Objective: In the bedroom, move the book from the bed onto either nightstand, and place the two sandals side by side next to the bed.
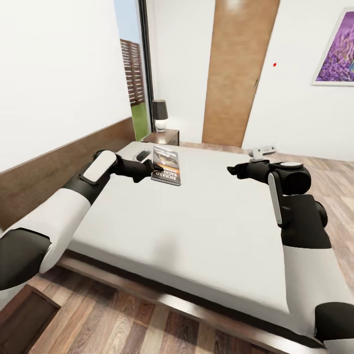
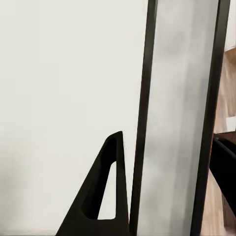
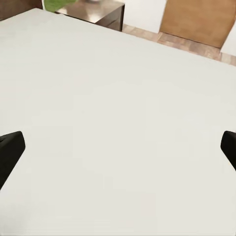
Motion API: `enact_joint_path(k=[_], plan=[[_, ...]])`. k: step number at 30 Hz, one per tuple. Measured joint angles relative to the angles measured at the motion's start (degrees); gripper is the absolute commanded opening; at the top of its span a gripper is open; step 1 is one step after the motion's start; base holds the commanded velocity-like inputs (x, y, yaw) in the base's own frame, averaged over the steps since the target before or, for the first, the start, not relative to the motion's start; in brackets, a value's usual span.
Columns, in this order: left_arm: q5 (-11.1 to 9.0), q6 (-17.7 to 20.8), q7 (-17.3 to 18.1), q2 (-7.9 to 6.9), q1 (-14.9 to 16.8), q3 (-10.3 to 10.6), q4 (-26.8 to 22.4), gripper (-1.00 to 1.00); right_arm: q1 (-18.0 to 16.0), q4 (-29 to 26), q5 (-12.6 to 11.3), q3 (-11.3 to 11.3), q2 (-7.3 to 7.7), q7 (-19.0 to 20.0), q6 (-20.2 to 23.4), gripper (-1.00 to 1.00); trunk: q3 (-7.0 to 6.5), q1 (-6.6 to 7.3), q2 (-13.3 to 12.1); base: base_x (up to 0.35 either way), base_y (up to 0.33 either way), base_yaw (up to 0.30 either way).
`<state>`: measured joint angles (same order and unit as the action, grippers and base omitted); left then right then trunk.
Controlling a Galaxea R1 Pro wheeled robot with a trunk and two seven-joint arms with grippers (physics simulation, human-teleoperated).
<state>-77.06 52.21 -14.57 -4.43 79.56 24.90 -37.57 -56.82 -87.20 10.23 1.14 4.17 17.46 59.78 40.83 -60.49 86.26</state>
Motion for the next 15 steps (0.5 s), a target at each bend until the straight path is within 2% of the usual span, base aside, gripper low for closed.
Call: enact_joint_path(k=[15], plan=[[0.0,0.0,-0.1,0.0,0.0,0.0,-0.6,-1.0,0.0,-0.1,0.0,0.0,0.0,0.0,0.0,1.0,0.03,0.0,0.0,0.0,0.0,0.27]])
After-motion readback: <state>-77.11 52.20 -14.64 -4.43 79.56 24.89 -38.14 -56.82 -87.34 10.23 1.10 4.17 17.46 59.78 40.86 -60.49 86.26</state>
